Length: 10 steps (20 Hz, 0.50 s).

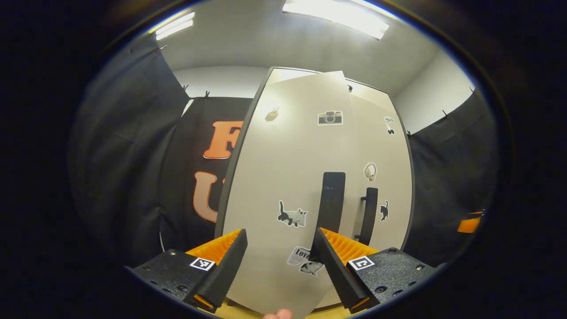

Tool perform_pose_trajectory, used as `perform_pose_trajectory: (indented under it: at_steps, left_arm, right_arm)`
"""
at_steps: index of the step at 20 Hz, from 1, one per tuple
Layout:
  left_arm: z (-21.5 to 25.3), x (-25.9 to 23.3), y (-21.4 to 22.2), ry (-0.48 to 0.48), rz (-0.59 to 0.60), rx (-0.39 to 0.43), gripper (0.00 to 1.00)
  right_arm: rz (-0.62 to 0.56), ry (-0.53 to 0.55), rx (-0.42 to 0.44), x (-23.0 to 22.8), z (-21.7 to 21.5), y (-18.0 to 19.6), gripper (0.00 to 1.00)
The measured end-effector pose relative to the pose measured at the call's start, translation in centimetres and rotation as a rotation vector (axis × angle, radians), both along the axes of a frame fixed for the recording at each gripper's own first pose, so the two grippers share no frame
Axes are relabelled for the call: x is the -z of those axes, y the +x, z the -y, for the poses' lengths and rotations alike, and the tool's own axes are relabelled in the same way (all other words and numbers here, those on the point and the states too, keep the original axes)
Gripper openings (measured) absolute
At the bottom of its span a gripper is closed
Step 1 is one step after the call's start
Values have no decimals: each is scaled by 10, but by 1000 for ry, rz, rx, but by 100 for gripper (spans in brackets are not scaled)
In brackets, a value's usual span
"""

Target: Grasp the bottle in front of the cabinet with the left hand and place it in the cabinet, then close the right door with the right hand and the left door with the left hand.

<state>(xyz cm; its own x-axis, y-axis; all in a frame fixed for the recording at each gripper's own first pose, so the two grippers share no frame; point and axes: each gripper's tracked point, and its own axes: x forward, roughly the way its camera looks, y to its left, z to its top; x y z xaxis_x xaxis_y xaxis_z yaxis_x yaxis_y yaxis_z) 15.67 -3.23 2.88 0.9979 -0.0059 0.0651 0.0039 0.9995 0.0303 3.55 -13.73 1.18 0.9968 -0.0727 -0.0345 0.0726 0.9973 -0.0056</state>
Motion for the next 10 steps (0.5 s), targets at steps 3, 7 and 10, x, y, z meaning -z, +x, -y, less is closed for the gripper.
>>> perform_pose_trajectory:
  at_steps: [3,7,10]
  left_arm:
    - [7,6,12,4,-4,15,94]
    - [16,15,26,8,-11,33,94]
    - [20,17,32,10,-27,35,94]
  right_arm:
    - [2,-7,22,0,8,-1,95]
    - [-1,-1,41,3,17,0,95]
    - [-10,-3,53,8,23,2,95]
